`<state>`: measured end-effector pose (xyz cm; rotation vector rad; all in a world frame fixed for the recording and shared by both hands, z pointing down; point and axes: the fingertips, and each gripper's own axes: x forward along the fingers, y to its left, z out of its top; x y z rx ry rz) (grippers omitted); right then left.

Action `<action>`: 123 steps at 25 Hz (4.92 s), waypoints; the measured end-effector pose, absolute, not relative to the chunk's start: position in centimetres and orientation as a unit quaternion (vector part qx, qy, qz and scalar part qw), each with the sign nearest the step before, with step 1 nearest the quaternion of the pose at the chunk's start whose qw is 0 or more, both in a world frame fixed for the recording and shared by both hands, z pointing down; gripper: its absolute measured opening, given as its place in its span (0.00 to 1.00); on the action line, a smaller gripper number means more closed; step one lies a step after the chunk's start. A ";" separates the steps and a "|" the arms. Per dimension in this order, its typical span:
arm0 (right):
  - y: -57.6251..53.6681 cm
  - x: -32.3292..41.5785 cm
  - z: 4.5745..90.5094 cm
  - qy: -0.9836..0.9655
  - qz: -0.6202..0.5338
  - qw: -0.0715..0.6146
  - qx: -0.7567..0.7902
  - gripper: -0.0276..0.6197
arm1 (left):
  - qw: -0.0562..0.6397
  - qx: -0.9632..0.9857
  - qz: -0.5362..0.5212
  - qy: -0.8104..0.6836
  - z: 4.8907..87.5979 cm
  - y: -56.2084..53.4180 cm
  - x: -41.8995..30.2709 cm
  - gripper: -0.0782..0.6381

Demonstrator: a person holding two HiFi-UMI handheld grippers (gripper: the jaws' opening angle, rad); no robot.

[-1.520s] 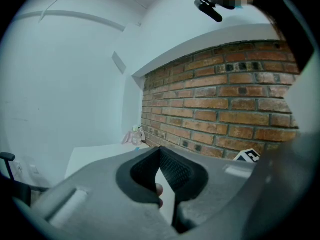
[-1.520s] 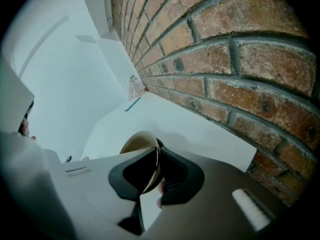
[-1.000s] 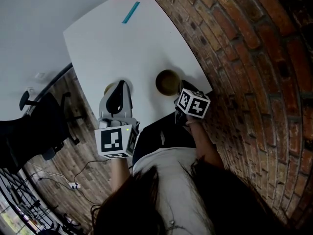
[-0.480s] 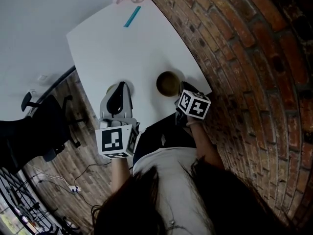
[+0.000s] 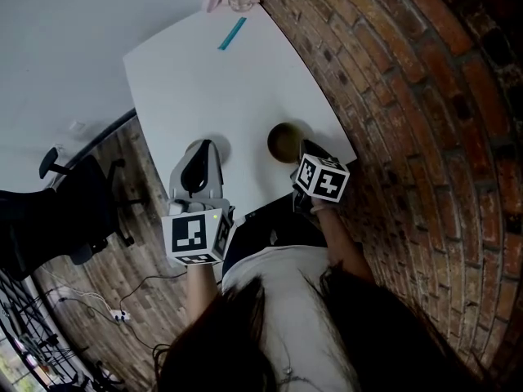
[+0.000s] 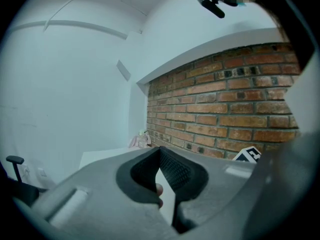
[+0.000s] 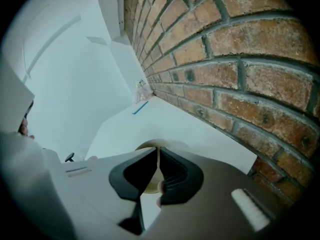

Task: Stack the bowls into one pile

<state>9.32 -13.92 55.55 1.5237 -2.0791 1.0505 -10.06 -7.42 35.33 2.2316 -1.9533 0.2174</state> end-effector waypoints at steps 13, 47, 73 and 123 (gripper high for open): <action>-13.5 5.1 54.5 -0.771 0.348 0.192 0.497 0.07 | 0.082 0.714 0.063 -0.692 34.9 -4.7 -13.3 0.11; -11.5 -6.1 55.1 -0.828 0.325 0.241 0.387 0.08 | 0.104 0.623 0.044 -0.774 35.7 1.0 -21.3 0.11; -10.2 -12.1 58.4 -0.834 0.348 0.293 0.312 0.16 | 0.126 0.575 0.046 -0.807 37.0 2.9 -25.5 0.11; -9.5 -14.2 61.9 -0.806 0.392 0.314 0.313 0.08 | 0.143 0.561 0.080 -0.811 38.1 3.3 -27.2 0.11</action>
